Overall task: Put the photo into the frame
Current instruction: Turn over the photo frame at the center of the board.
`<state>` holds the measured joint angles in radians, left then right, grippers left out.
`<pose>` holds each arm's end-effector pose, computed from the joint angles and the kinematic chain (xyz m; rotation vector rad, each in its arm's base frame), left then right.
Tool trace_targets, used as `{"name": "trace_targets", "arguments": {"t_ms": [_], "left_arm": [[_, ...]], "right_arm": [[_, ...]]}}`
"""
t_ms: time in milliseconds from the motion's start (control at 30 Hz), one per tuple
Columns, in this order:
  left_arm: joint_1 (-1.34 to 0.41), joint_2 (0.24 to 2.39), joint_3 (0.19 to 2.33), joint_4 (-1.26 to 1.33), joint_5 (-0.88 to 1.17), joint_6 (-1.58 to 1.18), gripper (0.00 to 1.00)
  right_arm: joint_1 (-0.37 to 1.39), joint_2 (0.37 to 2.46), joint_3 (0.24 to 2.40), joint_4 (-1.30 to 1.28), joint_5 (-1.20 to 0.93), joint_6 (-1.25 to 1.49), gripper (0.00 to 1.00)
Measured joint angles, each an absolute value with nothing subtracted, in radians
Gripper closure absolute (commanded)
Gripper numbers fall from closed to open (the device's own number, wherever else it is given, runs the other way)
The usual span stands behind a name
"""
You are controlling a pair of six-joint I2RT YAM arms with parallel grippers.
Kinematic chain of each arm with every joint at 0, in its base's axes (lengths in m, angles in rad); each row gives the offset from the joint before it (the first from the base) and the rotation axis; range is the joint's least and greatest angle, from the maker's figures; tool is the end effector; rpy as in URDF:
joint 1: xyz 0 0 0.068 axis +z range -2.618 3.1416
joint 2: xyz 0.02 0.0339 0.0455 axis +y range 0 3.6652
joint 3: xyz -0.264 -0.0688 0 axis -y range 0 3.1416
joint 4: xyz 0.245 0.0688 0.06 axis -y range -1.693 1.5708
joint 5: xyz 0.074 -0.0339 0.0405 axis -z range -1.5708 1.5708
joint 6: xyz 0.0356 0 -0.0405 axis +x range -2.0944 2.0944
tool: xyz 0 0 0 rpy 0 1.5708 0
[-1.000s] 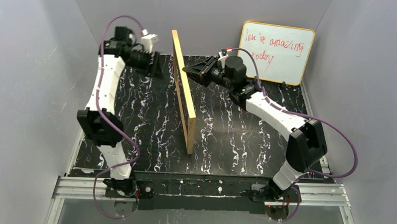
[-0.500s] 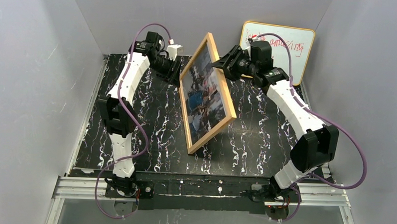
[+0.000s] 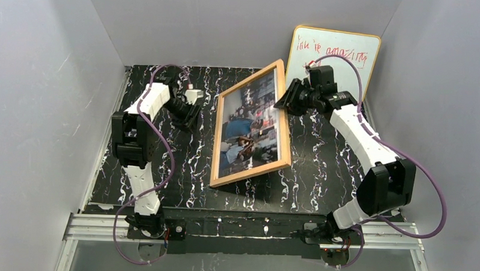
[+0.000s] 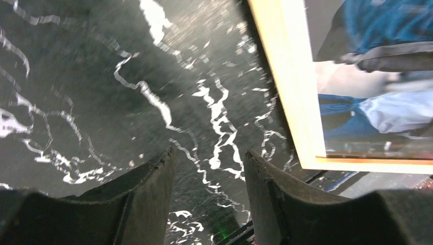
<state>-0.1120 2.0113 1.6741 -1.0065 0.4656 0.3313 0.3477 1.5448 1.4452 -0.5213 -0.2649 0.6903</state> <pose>0.4031 -0.0614 0.2248 0.6898 2.7163 -0.6253 0.3268 0.1284 0.3497 0.2368 2.2929 0.8526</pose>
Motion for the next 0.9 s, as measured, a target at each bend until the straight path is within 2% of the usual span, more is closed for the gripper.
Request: {"name": "trace_targets", "arguments": {"t_ms": [333, 600, 767, 900], "left_arm": [[-0.061, 1.955, 1.373, -0.873, 0.363, 0.386, 0.52], [-0.061, 1.946, 1.342, -0.839, 0.358, 0.393, 0.55], [-0.060, 1.919, 1.307, -0.816, 0.361, 0.409, 0.55], [-0.060, 1.897, 1.278, -0.809, 0.360, 0.426, 0.55]], "right_arm": [[0.340, 1.488, 1.108, -0.335, -0.352, 0.684, 0.58], [0.340, 1.563, 1.003, -0.150, -0.436, 0.722, 0.57], [0.337, 1.678, 1.001, -0.062, -0.457, 0.733, 0.53], [0.331, 1.784, 1.018, -0.039, -0.461, 0.734, 0.42]]}}
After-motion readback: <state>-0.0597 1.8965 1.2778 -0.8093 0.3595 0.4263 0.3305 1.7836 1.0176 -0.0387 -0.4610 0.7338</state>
